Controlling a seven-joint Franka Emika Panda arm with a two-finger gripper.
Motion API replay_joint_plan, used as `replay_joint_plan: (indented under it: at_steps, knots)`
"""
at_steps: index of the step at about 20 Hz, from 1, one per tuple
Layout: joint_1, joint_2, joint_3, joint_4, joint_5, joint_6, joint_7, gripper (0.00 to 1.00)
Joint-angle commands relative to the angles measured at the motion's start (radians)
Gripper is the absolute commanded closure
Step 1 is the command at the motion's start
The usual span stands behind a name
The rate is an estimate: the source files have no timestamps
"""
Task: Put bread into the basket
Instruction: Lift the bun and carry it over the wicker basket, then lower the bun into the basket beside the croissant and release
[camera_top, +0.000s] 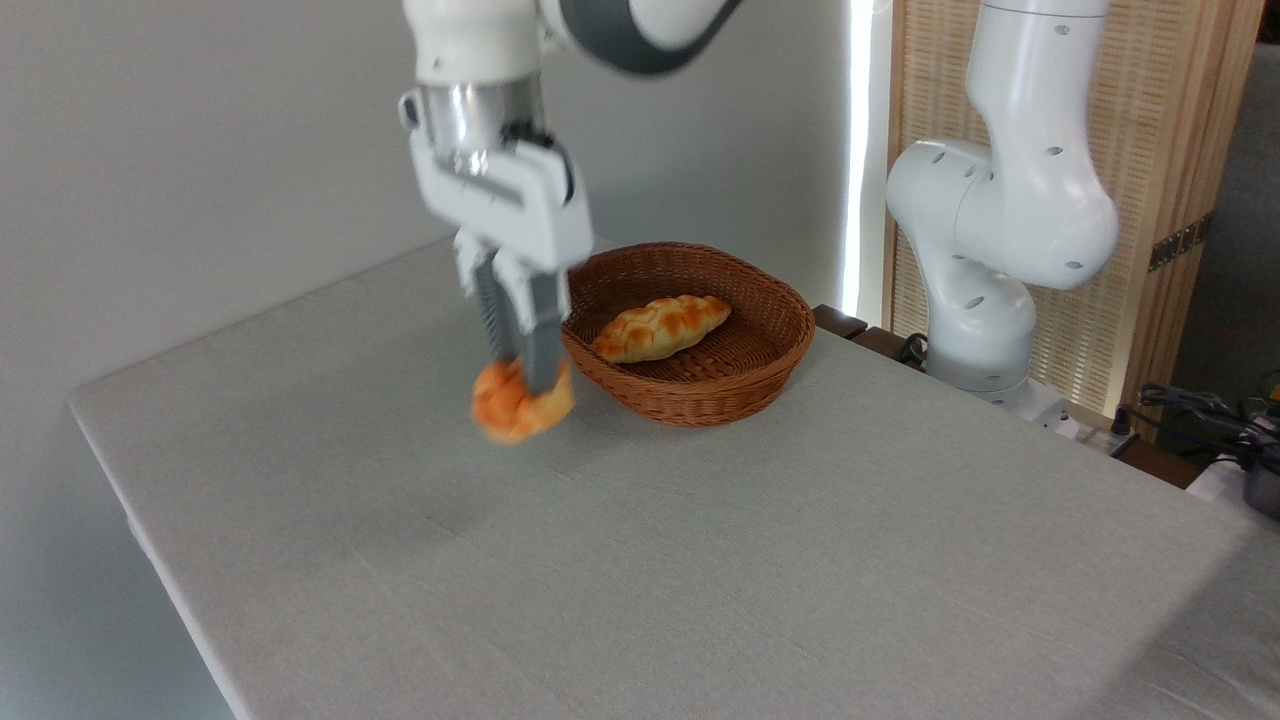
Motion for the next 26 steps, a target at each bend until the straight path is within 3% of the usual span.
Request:
replay_joint_plan:
  at_steps: [1,4,8,10,11,12,15,17,26]
  knots:
    - [-0.099,-0.116,0.01,-0.056,-0.024,-0.19,0.014,0.67]
    - [-0.205,-0.151,0.02,-0.119,-0.024,-0.271,0.013,0.67]
    - [-0.308,-0.187,0.02,-0.233,-0.023,-0.278,0.013,0.63]
    - [-0.334,-0.187,0.02,-0.261,-0.023,-0.278,0.011,0.53]
    - [-0.346,-0.184,0.018,-0.268,-0.023,-0.275,0.011,0.38]
    - [-0.353,-0.181,0.018,-0.276,-0.023,-0.272,0.011,0.19]
    - [-0.351,-0.175,0.018,-0.285,-0.023,-0.249,0.011,0.04]
    - [-0.351,-0.17,0.02,-0.287,-0.02,-0.236,0.011,0.0]
    - [-0.347,-0.168,0.02,-0.284,-0.009,-0.235,0.011,0.0]
